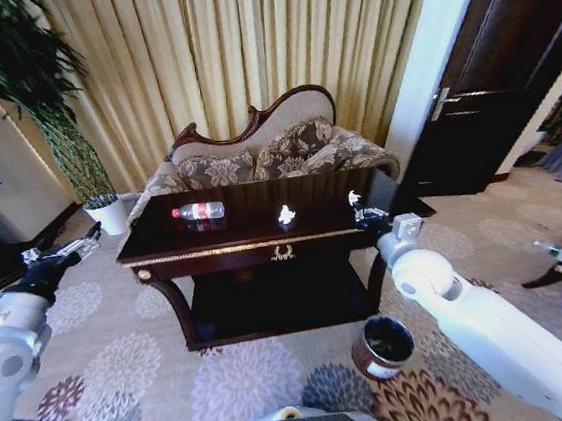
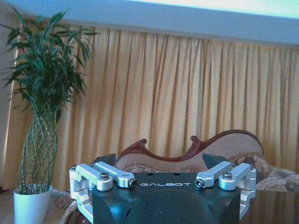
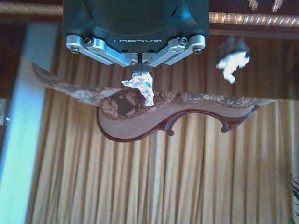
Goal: Move to the front of the table and place the trash on the table into the trash bin.
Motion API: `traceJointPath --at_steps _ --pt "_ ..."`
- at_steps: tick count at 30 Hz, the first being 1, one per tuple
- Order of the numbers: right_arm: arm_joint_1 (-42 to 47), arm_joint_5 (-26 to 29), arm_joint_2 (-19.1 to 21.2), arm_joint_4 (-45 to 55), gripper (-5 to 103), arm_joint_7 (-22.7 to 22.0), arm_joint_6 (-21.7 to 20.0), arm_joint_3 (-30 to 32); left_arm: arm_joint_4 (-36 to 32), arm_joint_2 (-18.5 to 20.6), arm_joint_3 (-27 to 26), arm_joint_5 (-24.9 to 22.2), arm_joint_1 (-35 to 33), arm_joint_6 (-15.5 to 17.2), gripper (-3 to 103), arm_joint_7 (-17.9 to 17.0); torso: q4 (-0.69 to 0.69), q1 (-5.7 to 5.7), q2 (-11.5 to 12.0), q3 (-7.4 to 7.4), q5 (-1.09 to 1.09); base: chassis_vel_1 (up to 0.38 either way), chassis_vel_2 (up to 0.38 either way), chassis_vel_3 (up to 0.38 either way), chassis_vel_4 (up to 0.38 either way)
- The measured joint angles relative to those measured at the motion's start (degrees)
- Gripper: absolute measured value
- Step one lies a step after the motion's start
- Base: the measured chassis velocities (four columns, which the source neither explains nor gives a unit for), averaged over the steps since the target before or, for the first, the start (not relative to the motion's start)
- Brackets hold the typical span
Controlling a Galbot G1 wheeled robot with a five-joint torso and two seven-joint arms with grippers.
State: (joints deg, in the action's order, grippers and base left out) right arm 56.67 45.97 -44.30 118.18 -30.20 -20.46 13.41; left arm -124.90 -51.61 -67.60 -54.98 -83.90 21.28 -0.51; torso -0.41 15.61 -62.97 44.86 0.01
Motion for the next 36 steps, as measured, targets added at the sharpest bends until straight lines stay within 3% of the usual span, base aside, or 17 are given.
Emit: traceJointPath --at_steps 3,5,8,13,14,16,21,28,29,31,33,34,36 --pt "0.34 0.80 -0.86 -1.42 0 -1.14 -1.72 -0.07 -0.09 -0.01 -0.03 0.00 0.00 0.00 100 0.00 0.00 -0.04 -0.04 -0.03 -0.01 0.199 -0.173 -0.200 0.185" --pt "1.34 2.74 -2.75 -3.62 0 -4.74 -6.16 0.04 -0.16 -0.11 -0.15 0.00 -0.05 0.00 100 0.00 0.01 -0.04 -0.05 -0.03 -0.01 0.054 -0.067 -0.070 0.087" --pt "3.44 3.32 -4.74 -6.44 0 -6.72 -9.56 0.70 -0.16 -0.20 -0.27 0.00 -0.12 0.00 100 -0.01 0.04 -0.01 -0.01 0.00 0.02 0.024 -0.006 -0.024 0.043" --pt "6.23 0.54 -8.09 -13.81 0 -6.14 -13.47 1.72 0.01 -0.32 -0.28 0.00 -0.13 0.00 100 -0.01 -0.02 0.13 0.07 0.06 -0.02 -0.031 0.039 0.031 -0.058" --pt "6.23 0.54 -8.09 -13.81 0 -6.14 -13.47 1.72 0.01 -0.32 -0.28 0.00 -0.13 0.00 100 -0.01 -0.02 0.13 0.07 0.06 -0.02 -0.066 0.050 0.054 -0.092" --pt "5.95 -4.27 -12.14 -24.19 0 -5.07 -13.78 1.85 -0.05 -0.37 -0.38 -0.06 -0.22 -0.14 100 0.01 -0.02 0.11 0.07 0.04 0.00 -0.034 0.025 0.015 -0.033" --pt "3.48 -11.12 -16.77 -38.57 0 -3.74 -12.16 1.45 -0.04 0.07 -1.76 -0.84 -1.12 -0.40 100 0.11 0.02 0.00 0.00 0.00 0.01 0.000 0.000 0.000 0.000" --pt "1.29 -16.87 -20.70 -47.93 -3 -3.29 -8.81 0.32 0.46 0.06 -2.33 -0.91 -1.93 -0.99 100 0.81 0.01 0.03 0.01 0.02 0.01 0.000 0.000 0.000 0.000" --pt "0.62 -18.72 -21.63 -50.18 7 -3.67 -7.65 0.22 0.44 -0.01 -2.34 -0.91 -2.01 -1.04 100 0.83 0.01 0.05 0.02 0.02 -0.01 0.000 0.000 0.000 0.000" --pt "0.33 -19.57 -21.97 -51.11 7 -3.80 -7.22 0.15 0.43 -0.01 -2.34 -0.91 -2.06 -1.05 100 0.84 0.02 0.05 0.02 0.02 -0.01 0.000 0.000 0.000 0.000" --pt "0.03 -20.76 -22.08 -52.00 17 -3.76 -6.93 -0.08 0.48 0.10 -2.46 -0.91 -2.20 -1.08 100 0.86 0.00 0.04 0.01 0.01 -0.02 0.000 0.000 0.000 0.000" --pt "-0.01 -21.09 -21.96 -52.07 28 -3.73 -6.89 -0.13 0.62 0.23 -2.48 -0.91 -2.17 -1.10 100 0.87 0.01 0.03 0.01 0.01 0.00 0.000 0.000 0.000 0.000" --pt "-0.01 -21.17 -21.79 -52.07 28 -3.71 -6.88 -0.13 0.73 0.27 -2.47 -0.91 -2.08 -1.10 100 0.88 0.01 0.03 0.01 0.01 -0.01 0.000 0.000 0.000 0.000"
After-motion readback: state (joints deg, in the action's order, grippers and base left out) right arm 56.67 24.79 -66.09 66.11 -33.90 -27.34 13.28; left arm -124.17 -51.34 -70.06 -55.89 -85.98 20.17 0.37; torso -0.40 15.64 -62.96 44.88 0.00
